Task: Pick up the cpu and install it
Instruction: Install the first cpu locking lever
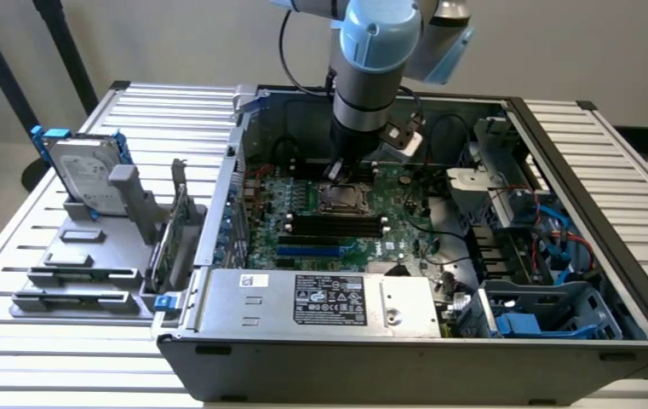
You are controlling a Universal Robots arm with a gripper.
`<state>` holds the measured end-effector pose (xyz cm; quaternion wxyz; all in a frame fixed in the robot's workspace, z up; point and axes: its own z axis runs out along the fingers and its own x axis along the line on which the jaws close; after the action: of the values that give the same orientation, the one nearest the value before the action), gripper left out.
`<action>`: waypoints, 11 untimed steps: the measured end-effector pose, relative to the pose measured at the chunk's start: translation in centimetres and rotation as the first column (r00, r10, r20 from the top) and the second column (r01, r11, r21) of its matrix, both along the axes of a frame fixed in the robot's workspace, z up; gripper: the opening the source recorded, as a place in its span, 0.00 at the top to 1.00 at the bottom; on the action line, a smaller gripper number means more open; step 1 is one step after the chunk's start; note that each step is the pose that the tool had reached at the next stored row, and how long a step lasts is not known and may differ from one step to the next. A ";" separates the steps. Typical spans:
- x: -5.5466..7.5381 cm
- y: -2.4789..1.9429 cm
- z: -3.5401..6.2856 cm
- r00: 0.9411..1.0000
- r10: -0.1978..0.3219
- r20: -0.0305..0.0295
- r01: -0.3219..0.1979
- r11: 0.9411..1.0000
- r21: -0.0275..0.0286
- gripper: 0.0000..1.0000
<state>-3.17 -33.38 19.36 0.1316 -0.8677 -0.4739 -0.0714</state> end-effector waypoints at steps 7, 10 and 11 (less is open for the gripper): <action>0.7 -0.01 0.00 1.000 0.000 -0.005 0.000 1.000 -0.002 0.89; 0.9 -0.01 0.00 1.000 0.000 -0.010 0.000 1.000 -0.002 0.89; 0.9 -0.01 0.00 1.000 0.000 -0.011 0.000 1.000 -0.002 0.89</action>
<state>-2.26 -33.39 19.36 0.1334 -0.8682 -0.4733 -0.0660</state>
